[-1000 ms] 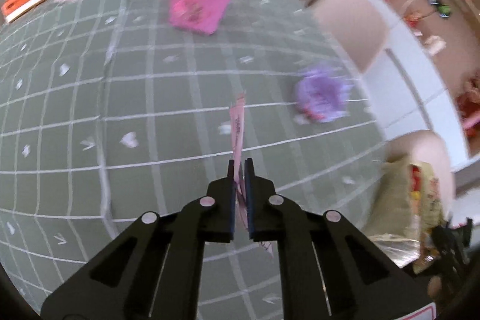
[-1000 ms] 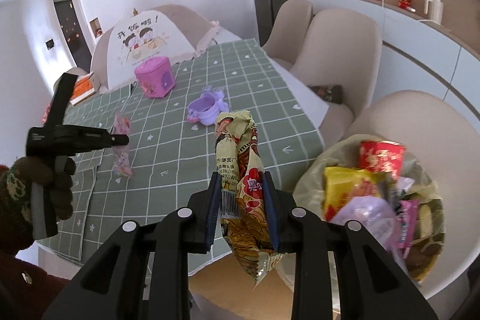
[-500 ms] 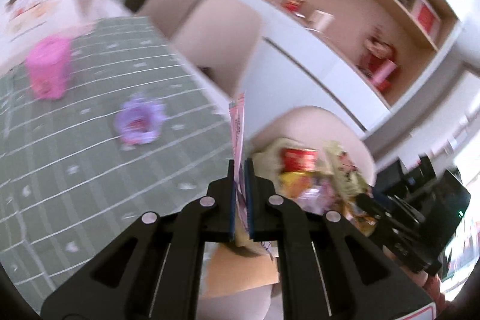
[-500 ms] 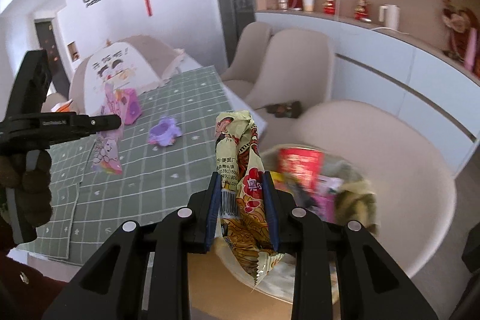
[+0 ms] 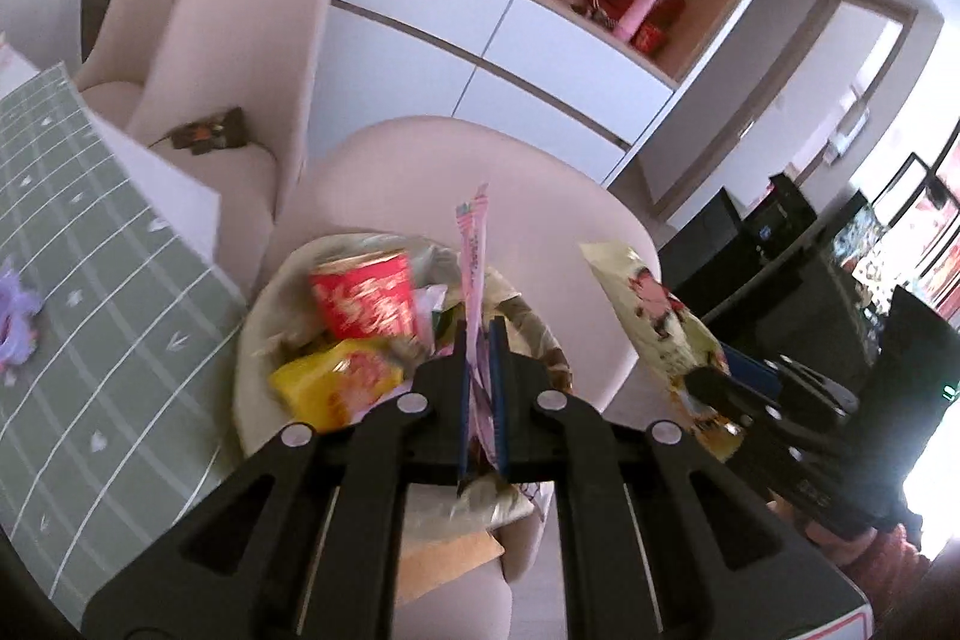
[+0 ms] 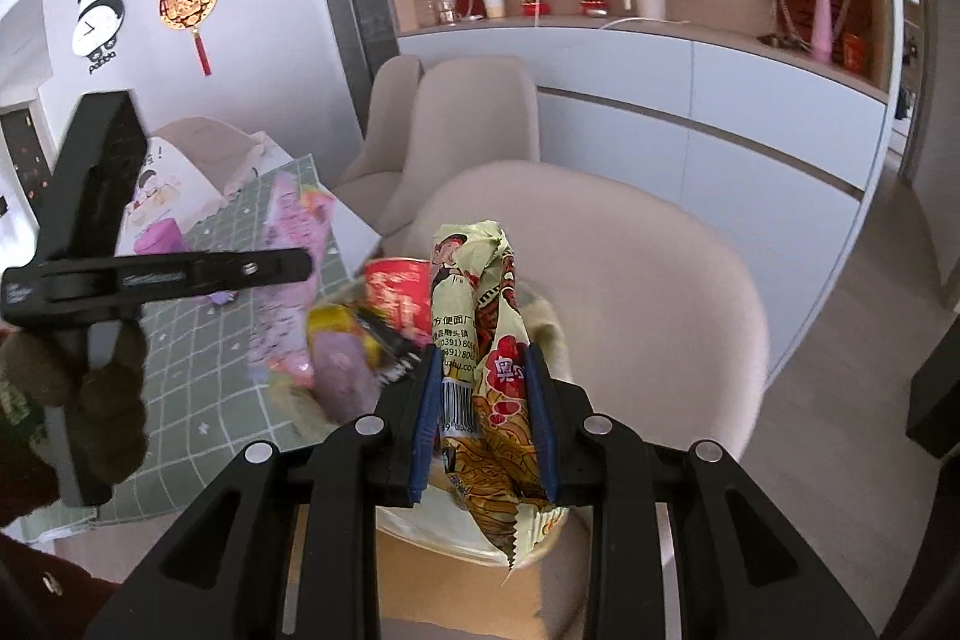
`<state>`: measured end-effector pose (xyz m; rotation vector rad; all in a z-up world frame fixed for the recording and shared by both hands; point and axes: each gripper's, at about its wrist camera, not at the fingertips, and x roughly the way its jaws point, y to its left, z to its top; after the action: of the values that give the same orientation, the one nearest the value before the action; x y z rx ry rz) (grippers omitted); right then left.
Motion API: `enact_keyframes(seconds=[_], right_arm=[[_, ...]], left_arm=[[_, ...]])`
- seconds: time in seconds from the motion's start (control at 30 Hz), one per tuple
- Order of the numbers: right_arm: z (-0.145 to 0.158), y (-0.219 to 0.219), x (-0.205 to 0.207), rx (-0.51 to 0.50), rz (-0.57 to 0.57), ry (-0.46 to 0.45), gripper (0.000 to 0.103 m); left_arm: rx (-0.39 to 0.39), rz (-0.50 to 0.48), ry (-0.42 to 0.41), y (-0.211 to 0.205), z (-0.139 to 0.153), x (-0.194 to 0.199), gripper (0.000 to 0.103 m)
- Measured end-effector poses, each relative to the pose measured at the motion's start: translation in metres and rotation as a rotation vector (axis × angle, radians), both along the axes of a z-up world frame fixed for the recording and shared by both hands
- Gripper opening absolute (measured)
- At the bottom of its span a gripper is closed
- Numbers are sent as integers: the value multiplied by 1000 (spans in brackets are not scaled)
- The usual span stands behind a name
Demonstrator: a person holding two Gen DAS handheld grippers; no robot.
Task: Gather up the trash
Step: 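Carry the pink wrapper and yellow snack bag over the trash bag, then open both tools to drop the pink wrapper and yellow snack bag into the bag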
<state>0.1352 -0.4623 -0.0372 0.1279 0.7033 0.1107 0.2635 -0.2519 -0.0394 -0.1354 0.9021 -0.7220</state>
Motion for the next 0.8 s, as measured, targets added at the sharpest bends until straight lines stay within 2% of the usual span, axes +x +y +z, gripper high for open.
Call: enact_keyframes(seconds=[0.07, 0.23, 0.5, 0.63, 0.8], right_arm=[[-4, -10, -1, 2, -11, 6, 27], [-14, -29, -3, 42, -34, 20, 27], [-24, -17, 12, 96, -7, 28, 27], [-23, 2, 30, 142, 7, 14, 28], [-40, 10, 62, 276, -75, 53, 28]], left_arm=[[17, 0, 8, -12, -6, 8, 8], [23, 28, 52, -21, -19, 20, 24], [8, 94, 70, 13, -17, 14, 28], [31, 136, 54, 40, -11, 0, 28], [60, 172, 3, 72, -1, -24, 29]])
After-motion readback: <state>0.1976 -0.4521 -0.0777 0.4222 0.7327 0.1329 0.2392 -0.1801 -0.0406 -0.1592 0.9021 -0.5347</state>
